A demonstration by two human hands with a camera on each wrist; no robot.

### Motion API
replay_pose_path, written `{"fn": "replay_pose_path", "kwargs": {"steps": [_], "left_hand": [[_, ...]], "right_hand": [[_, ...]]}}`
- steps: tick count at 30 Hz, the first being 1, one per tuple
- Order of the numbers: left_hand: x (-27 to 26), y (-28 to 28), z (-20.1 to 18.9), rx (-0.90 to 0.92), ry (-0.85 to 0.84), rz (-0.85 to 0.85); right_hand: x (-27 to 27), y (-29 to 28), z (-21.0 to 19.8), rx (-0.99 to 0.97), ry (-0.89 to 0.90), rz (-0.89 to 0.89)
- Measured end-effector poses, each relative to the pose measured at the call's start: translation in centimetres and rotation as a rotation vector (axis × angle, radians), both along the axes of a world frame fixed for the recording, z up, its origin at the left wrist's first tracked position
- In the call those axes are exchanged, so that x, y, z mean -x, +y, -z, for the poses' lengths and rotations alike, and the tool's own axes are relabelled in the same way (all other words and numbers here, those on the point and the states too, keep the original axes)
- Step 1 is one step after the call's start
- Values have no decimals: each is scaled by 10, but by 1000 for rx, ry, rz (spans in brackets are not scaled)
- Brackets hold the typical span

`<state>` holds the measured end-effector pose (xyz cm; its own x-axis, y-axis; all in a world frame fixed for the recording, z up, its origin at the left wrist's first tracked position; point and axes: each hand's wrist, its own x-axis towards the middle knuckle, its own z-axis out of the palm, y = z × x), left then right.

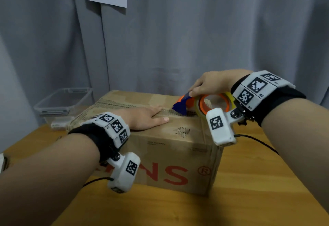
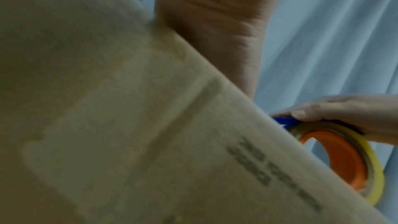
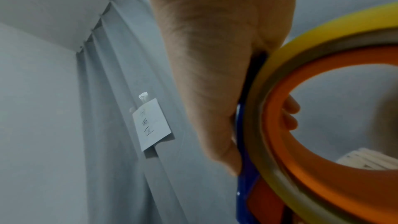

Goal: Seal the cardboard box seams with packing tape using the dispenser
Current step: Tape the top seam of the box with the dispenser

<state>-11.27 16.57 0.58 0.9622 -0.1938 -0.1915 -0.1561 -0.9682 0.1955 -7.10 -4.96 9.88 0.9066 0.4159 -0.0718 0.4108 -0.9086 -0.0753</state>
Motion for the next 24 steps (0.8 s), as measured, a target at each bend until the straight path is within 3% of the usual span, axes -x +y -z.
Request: {"fn": "replay_pose_path", "kwargs": {"steps": [3, 6, 10, 14, 24], "left_hand": [[-5, -16, 0, -61, -32, -63], [-6, -30, 7, -76, -55, -68], [-8, -29, 12, -36, -61, -46], [-26, -32, 10, -32, -57, 32], [-68, -29, 6, -32, -18, 134]], "right_hand": [[2, 14, 1, 134, 39, -30], [6, 11, 2, 283, -30, -63], [11, -11, 0, 154, -95, -160], [2, -22, 7, 74, -144, -109], [-30, -6, 13, 111, -190, 28]]}}
